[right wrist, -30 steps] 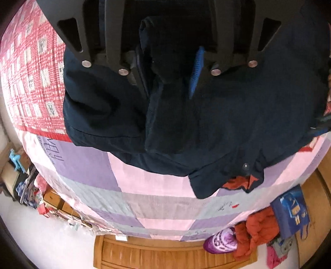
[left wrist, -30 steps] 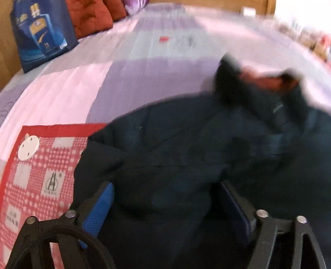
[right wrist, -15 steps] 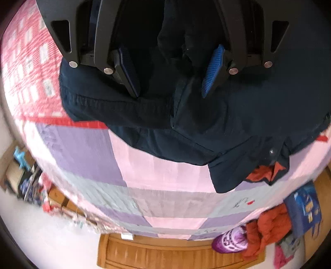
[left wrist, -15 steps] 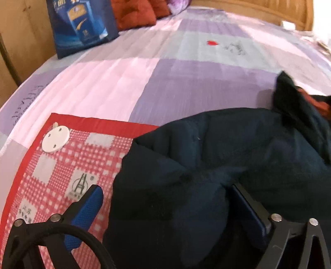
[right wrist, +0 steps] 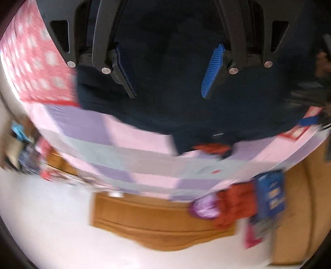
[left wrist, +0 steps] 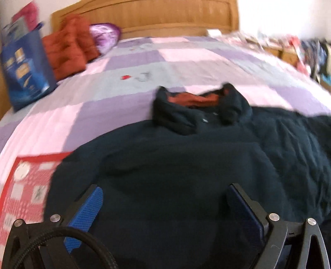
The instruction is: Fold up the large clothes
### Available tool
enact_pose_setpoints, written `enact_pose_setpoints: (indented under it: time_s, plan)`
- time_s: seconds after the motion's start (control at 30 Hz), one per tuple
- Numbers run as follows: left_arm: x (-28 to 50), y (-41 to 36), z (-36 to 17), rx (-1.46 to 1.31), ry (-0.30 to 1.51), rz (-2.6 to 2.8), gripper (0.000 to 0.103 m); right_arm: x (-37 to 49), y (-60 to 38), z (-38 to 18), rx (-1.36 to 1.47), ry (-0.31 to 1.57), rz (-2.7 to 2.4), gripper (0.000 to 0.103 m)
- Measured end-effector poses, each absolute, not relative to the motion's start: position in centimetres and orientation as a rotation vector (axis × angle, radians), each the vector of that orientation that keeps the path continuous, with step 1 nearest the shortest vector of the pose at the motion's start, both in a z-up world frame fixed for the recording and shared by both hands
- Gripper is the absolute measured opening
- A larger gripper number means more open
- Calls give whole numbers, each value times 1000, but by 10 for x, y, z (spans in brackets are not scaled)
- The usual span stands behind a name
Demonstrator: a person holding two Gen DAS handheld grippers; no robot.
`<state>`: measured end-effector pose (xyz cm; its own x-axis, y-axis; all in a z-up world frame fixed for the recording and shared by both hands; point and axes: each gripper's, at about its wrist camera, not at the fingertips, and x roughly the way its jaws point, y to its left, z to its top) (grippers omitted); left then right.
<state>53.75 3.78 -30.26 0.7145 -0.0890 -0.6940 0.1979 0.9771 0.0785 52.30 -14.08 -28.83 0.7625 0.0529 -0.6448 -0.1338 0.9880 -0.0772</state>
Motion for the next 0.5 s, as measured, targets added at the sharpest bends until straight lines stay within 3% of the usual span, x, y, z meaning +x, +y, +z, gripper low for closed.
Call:
enact_pose_setpoints:
  time_s: [0.17,0.23,0.27,0.33,0.5]
  plan:
    - [575,61,-336,113,856,-105,103,579,-141,-339,-229,869,67,67]
    - [576,78,-337,99,853,-71,103,581,-181,-339,-180,863,-9,68]
    - [574,87,-338,109,848,-55,103,580,-203,-343,-196,874,-86,73]
    - [570,99,-341,113,844,-56,103,576,-253,-349,-27,912,-31,76]
    - [566,117,-341,66,861,28,103,573,-236,-348,-194,886,-55,76]
